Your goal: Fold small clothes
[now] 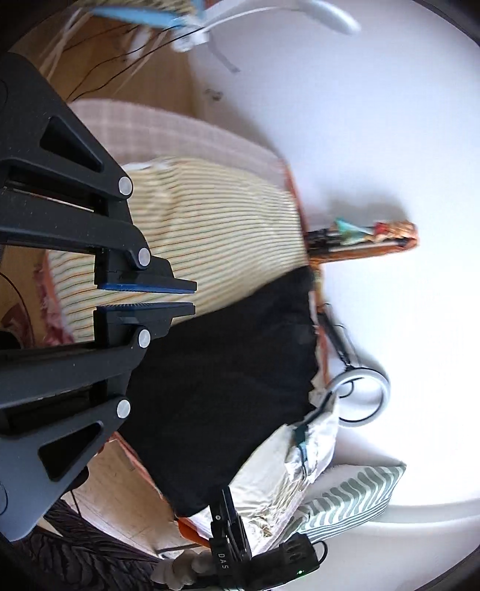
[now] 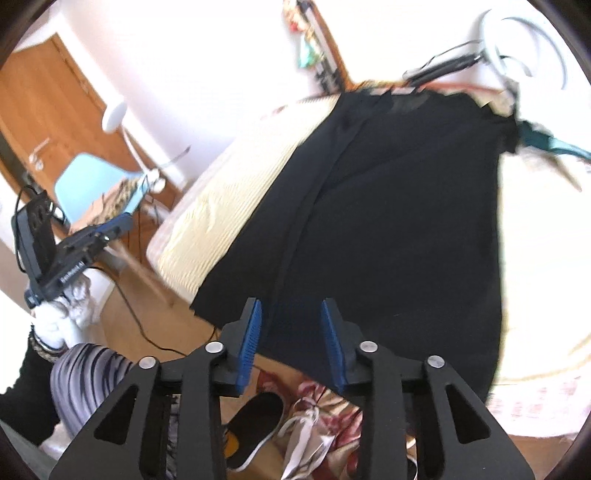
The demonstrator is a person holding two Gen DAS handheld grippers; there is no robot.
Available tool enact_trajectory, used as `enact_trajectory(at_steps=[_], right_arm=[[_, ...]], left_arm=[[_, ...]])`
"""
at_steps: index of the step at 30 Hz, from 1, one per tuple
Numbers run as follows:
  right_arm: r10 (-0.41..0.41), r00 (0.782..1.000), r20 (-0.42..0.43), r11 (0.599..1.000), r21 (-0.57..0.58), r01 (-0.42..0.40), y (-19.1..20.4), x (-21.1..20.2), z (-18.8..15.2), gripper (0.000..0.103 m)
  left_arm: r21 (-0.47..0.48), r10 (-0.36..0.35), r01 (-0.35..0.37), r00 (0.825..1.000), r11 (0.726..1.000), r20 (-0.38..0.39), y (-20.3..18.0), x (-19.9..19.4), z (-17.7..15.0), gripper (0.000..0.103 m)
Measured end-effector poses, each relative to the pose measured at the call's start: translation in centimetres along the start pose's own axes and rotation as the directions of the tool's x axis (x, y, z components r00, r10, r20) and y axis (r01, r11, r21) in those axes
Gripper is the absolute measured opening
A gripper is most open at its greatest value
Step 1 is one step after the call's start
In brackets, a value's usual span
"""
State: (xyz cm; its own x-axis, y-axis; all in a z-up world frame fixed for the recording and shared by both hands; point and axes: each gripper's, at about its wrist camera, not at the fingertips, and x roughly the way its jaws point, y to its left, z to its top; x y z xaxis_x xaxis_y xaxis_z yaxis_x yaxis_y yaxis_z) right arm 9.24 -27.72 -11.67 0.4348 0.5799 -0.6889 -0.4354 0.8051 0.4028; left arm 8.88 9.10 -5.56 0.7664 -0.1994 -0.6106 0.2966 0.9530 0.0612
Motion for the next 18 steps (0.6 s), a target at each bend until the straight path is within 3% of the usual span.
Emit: enact_trajectory(at_steps=[3,7,12,16,17,18], right_arm=[[-0.029,0.998,0.053,0.999,0.041,0.027,-0.7,-1.6,0.2,0.037],[-0.067,0.99,0.121,0.993,0.104,0.054,-3.5,-4.2,0.7,0.04],[-0.107,0.982,0.159,0.981,0.18,0.078,-7.4,-5.7,1.5,0.042],[-0.127,0.978,0.167,0.969,0.233,0.086,-10.6,-6.1,2.1,0.043],[-0.13,0.978,0.166,0.967,0.241,0.087,-11.3,-6.3,2.3,0.043],[-0.134,0.977,0.165,0.965,0.247,0.09,-12.1,-6.2,2.6,0.043]], left_arm=[[0.05,0.002,-0.004,1.0,0.999,0.029,-1.7,-0.5,2.5,0.02],[0.092,-0.082,0.079,0.996,0.993,0.038,-6.3,0.3,3.7,0.02],[0.134,-0.192,0.19,0.981,0.973,-0.001,-13.8,2.9,1.5,0.02],[0.144,-0.276,0.279,0.96,0.949,-0.045,-20.2,4.6,-1.0,0.02],[0.146,-0.304,0.309,0.951,0.94,-0.06,-21.8,5.0,-1.5,0.023],[0.157,-0.33,0.338,0.941,0.928,-0.078,-23.4,5.5,-2.0,0.031]])
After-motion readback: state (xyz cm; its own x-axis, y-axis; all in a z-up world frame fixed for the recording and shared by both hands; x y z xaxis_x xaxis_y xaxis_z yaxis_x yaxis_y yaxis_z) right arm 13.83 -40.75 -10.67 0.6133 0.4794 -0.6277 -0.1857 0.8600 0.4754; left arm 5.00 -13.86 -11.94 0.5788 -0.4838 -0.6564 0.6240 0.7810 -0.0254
